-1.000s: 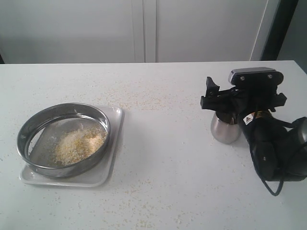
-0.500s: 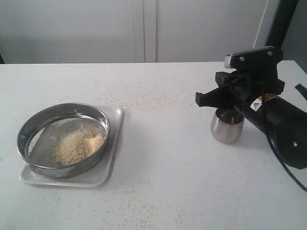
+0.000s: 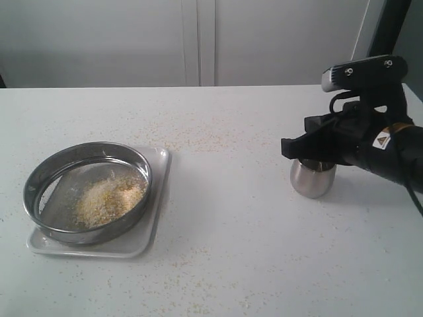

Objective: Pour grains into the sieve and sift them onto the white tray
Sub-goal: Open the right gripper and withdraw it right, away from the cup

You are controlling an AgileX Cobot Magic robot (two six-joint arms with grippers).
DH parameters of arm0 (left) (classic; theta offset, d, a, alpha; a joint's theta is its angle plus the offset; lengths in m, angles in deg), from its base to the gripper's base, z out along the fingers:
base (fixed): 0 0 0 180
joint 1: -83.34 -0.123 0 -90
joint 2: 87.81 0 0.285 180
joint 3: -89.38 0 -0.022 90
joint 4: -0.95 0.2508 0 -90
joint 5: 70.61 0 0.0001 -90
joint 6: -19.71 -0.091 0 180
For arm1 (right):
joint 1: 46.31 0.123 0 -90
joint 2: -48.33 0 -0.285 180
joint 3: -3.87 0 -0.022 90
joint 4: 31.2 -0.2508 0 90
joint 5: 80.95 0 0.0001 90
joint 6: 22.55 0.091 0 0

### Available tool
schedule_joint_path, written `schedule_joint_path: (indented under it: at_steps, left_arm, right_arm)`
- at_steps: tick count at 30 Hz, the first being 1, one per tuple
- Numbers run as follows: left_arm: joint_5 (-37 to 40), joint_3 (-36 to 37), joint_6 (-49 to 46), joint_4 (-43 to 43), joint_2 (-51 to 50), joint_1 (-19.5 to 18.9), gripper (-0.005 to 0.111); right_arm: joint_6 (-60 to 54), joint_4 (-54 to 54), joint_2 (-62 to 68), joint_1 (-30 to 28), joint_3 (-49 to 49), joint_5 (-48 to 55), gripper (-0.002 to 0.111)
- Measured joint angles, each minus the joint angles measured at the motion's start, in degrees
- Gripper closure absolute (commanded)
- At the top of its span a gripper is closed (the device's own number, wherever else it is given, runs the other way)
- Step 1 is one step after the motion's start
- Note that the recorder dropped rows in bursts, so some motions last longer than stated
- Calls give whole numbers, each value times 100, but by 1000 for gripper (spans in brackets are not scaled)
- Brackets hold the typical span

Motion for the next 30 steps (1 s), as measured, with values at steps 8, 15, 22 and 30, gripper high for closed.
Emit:
schedule_joint_path:
  at_steps: [8,15,22,30]
  left_arm:
    - [0,0,0,0,0,0,107]
    - [0,0,0,0,0,0,107]
    - [0,0,0,0,0,0,107]
    - [0,0,0,0,0,0,107]
  right_arm:
    - [0,0,-1035,0,34,1390,108]
    - [0,0,-1783,0,46,2807,108]
    - [0,12,-2139,0,207,3988,108]
    - [335,835,-2231,0,211,4845,108]
